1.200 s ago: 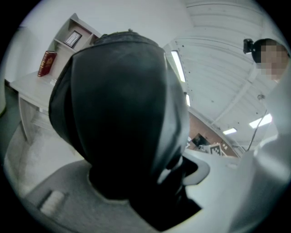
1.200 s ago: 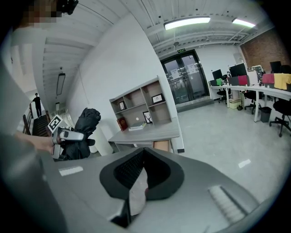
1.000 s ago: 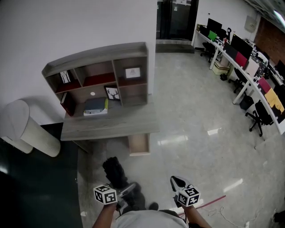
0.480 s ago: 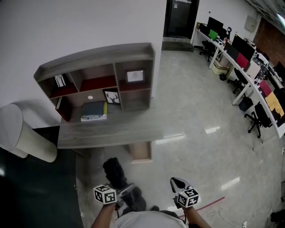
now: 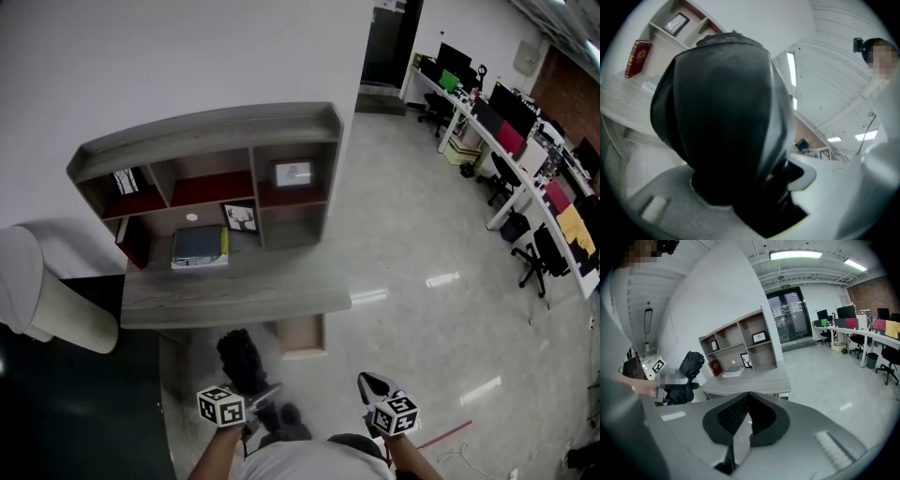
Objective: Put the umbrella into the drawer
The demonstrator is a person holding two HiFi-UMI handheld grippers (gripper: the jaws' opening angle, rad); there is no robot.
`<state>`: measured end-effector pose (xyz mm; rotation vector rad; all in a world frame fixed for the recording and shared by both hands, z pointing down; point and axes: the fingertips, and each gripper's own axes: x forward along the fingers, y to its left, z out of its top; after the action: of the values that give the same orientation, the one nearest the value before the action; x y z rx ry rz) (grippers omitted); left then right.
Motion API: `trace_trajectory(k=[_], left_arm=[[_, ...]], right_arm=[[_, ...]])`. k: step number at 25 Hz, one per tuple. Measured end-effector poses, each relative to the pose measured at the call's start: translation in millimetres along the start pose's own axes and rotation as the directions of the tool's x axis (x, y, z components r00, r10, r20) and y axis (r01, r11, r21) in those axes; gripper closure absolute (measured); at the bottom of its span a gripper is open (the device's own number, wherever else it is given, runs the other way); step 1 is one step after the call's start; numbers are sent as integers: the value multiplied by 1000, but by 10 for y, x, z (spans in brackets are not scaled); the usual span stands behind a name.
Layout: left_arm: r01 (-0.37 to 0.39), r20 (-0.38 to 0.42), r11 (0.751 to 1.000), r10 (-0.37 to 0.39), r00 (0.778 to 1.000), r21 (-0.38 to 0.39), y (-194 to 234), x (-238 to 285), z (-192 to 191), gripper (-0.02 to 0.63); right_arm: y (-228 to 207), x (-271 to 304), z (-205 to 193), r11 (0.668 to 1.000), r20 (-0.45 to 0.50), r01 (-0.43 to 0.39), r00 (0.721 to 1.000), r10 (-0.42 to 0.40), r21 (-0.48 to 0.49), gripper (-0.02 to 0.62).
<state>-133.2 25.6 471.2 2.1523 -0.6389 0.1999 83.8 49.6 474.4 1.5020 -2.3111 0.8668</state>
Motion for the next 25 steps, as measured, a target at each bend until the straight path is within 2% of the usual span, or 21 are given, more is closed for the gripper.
trace_trajectory(k=[6, 16, 25], left_arm=[[-2, -11, 1000, 2, 1000, 6, 160, -41, 71, 321], [-25, 10, 1000, 26, 1000, -16, 266, -93, 17, 321], [-106, 78, 993, 110, 991, -53, 313, 22, 32, 321]], right_arm=[[125, 185, 82, 1000, 11, 5, 1000, -5, -15, 600], [186, 298, -20, 999, -40, -21, 999, 20, -48, 600], [81, 653, 55, 986, -97, -150, 985, 143, -72, 598]])
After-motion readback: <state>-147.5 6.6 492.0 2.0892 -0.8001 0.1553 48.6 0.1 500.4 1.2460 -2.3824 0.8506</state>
